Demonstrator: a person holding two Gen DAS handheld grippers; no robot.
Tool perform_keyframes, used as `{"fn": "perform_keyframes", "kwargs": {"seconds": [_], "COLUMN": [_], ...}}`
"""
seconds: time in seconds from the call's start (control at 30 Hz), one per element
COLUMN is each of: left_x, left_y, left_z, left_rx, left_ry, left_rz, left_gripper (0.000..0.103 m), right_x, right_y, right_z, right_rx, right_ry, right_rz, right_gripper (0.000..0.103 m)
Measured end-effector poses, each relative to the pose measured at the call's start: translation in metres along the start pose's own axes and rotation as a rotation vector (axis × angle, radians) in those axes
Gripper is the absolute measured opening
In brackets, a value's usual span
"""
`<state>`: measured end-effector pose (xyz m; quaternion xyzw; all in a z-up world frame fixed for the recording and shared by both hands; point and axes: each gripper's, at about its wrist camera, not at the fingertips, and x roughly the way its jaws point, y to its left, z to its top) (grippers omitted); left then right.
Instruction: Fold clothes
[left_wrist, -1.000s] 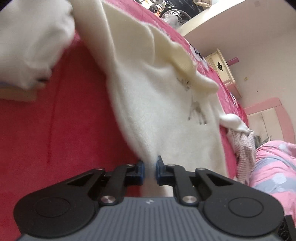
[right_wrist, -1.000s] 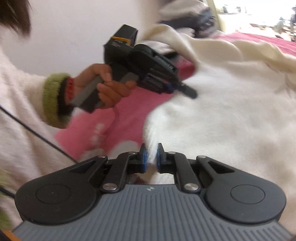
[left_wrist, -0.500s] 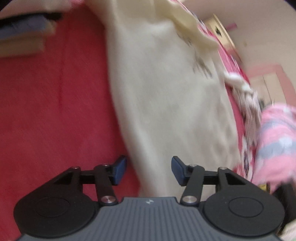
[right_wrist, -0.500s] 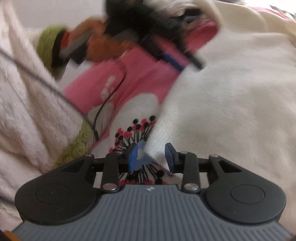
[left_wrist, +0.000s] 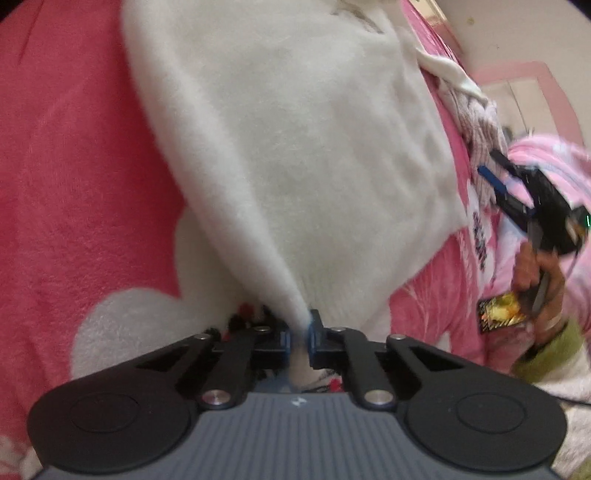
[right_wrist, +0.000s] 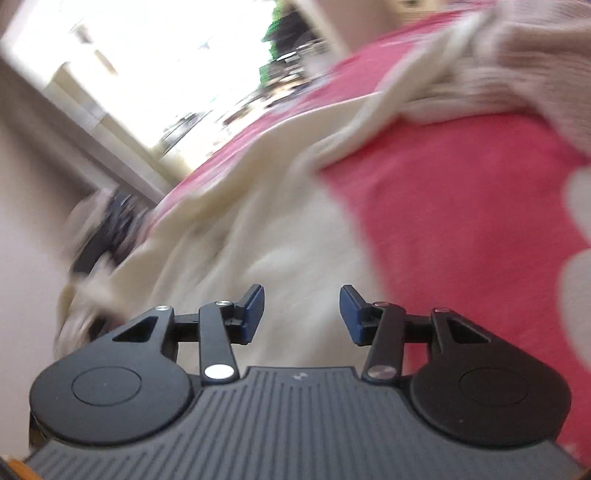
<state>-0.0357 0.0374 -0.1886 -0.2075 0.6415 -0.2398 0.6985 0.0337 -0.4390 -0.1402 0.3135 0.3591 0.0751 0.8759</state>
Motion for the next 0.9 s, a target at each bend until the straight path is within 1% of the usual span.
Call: {"fn": "perform_keyframes", "kwargs": {"seconds": [0.07,0.17,0.23,0.3,0.37,0.4,0.43,0.47,0.5,0.6,0.67,0.7,0.77,0.83,0.9], "left_x": [-0.005,-0.01,-0.008,-0.003,-0.004,-0.008,-0.011,-0.015,-0.021,-0.039,-0.045,-0.046,-0.039,-0.022,-0.012], "left_y": [-0.009,-0.012,-0.013,-0.016,-0.02,-0.021,-0.023,-0.025,-0.027,-0.032,-0.038,-0.04,-0.039,-0.035,-0.031], "left_z": [0.0,0.004,0.006,0.01,0.012,0.014,0.016,0.018,0.021,0.028,0.031,0.032,0.032,0.031,0.033], "left_rx": [0.045,0.081,0.109,0.136,0.17,0.192,0.214,0.232,0.244,0.28,0.305,0.315,0.317,0.307,0.287], "left_ry": [0.012,0.049,0.073,0.094,0.114,0.122,0.13,0.137,0.145,0.17,0.191,0.206,0.243,0.282,0.303], "left_rz": [0.033,0.05,0.069,0.086,0.09,0.085,0.08,0.072,0.061,0.028,0.021,0.021,0.023,0.035,0.041], "left_gripper": [0.008,0.008,0.008,0.008,0.008,0.008,0.008,0.008,0.008,0.008,0.008,0.008,0.008,0.008,0.009], "right_x": [0.005,0.019,0.029,0.042,0.045,0.045,0.045,0.047,0.044,0.012,-0.012,-0.018,-0.011,-0.004,0.003], "right_y": [-0.015,-0.032,-0.042,-0.044,-0.041,-0.038,-0.035,-0.032,-0.028,-0.014,-0.002,0.001,-0.007,-0.014,-0.022], "right_z": [0.008,0.012,0.006,-0.005,-0.015,-0.02,-0.024,-0.026,-0.027,-0.016,-0.006,-0.003,-0.008,-0.012,-0.017], "right_rx": [0.052,0.077,0.082,0.076,0.037,0.009,-0.01,-0.018,-0.02,0.008,-0.006,-0.016,-0.026,-0.036,-0.046], "right_ry": [-0.008,0.032,0.103,0.194,0.244,0.26,0.283,0.313,0.324,0.266,0.231,0.229,0.264,0.299,0.334], "right_rz": [-0.01,-0.014,-0.01,-0.008,0.006,0.016,0.022,0.023,0.031,0.087,0.118,0.117,0.071,0.026,-0.02], "right_gripper": [0.045,0.048,0.049,0.049,0.049,0.046,0.031,0.011,0.011,0.009,0.009,0.009,0.008,0.009,0.009]}}
